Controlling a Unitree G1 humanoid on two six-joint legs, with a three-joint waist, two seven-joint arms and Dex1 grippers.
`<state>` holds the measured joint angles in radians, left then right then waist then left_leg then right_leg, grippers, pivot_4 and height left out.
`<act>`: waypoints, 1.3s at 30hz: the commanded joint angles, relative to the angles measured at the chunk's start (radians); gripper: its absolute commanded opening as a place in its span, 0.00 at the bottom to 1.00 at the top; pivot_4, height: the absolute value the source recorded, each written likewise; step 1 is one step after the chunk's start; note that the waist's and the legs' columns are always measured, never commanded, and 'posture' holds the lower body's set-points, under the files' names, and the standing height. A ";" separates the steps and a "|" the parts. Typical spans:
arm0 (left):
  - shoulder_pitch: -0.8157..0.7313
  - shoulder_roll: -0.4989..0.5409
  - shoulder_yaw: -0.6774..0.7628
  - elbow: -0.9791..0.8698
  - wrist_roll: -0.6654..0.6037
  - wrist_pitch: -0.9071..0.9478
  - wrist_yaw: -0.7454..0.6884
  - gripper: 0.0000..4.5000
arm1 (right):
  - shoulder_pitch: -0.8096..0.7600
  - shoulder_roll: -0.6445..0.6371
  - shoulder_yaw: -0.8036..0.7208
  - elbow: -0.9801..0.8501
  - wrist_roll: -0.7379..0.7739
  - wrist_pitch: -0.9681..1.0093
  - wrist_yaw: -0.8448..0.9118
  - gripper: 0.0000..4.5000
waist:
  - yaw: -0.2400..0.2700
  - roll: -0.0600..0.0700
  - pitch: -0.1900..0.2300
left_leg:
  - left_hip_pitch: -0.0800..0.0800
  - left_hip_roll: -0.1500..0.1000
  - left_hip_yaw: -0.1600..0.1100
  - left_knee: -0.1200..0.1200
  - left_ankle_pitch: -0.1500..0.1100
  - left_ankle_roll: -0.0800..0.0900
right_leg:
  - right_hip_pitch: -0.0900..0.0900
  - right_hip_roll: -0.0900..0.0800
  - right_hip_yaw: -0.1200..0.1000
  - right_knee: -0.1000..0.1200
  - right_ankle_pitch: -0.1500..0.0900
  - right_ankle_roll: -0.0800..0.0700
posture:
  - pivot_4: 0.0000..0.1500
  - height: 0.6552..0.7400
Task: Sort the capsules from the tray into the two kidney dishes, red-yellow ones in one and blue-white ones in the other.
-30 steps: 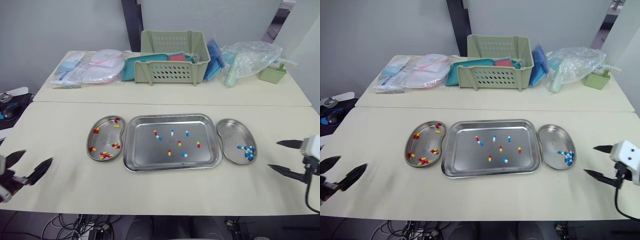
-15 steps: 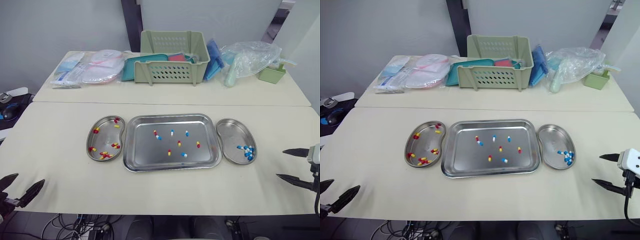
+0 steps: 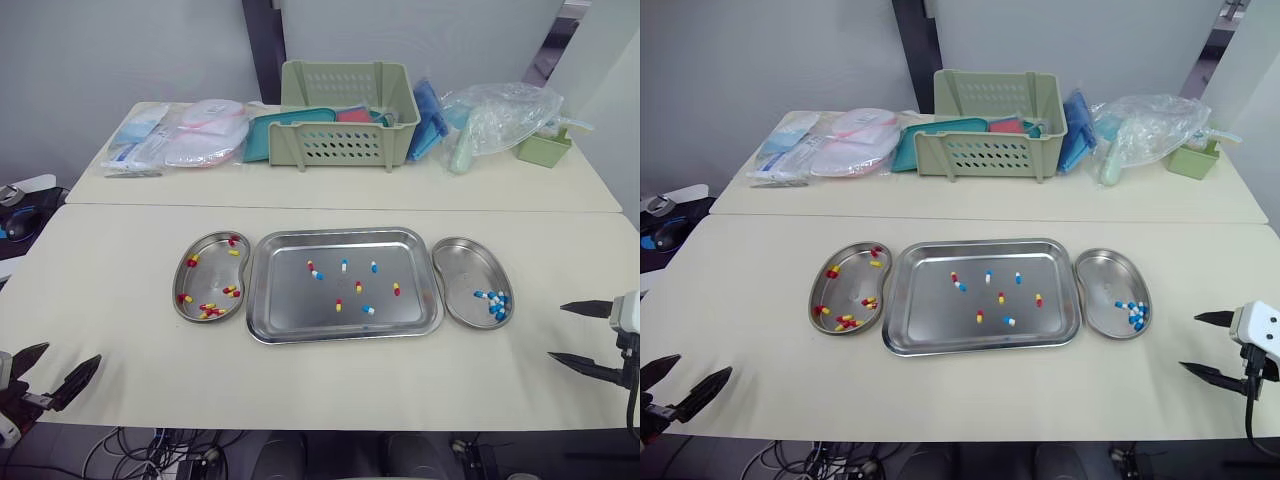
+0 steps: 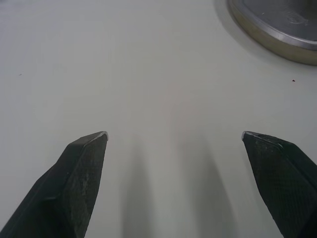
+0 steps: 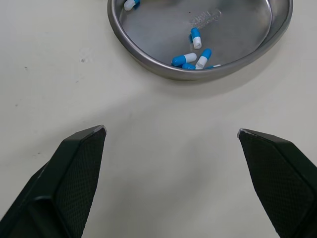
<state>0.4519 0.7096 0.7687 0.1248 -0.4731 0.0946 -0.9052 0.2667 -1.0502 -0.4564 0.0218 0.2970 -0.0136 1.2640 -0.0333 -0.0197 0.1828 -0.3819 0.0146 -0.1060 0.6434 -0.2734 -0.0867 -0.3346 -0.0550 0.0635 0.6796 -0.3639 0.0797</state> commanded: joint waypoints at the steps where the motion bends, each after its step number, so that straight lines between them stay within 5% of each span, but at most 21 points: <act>1: 0.008 -0.009 0.003 -0.031 -0.001 -0.019 0.002 1.00 | 0.006 0.013 -0.038 -0.048 0.025 -0.002 -0.010 1.00 | 0.000 0.000 0.000 | 0.000 0.000 0.000 0.000 0.000 0.000 | 0.000 0.000 0.000 0.000 0.000 0.000 | 1.00 1.00; 16: -0.003 -0.018 -0.044 -0.059 0.014 -0.038 -0.022 1.00 | -0.014 0.040 -0.040 -0.196 0.085 0.068 -0.031 1.00 | 0.001 0.000 0.000 | 0.000 0.000 0.000 0.000 0.000 0.000 | 0.000 0.000 0.000 0.000 0.000 0.000 | 1.00 1.00; 28: 0.120 -0.181 -0.285 -0.473 -0.066 -0.058 -0.103 1.00 | 0.094 0.112 -0.036 -0.293 0.076 0.070 -0.069 1.00 | 0.002 0.000 0.000 | 0.001 0.000 0.001 0.001 0.000 0.000 | 0.002 0.000 0.000 0.001 0.000 0.000 | 1.00 1.00; 39: 0.024 -0.259 -0.436 -0.525 -0.091 -0.085 -0.089 1.00 | 0.154 0.126 -0.062 -0.274 0.053 0.015 -0.073 1.00 | 0.003 0.000 0.000 | 0.001 0.000 0.000 0.002 0.000 0.000 | 0.002 0.000 0.000 0.000 0.000 0.000 | 1.00 1.00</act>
<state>0.4803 0.4563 0.3427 -0.3854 -0.5515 0.0308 -0.9986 0.4178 -0.9283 -0.4799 -0.2367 0.3488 0.0225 1.1955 -0.0306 -0.0197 0.1823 -0.3813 0.0143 -0.1056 0.6450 -0.2733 -0.0868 -0.3325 -0.0550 0.0635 0.6800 -0.3638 0.0798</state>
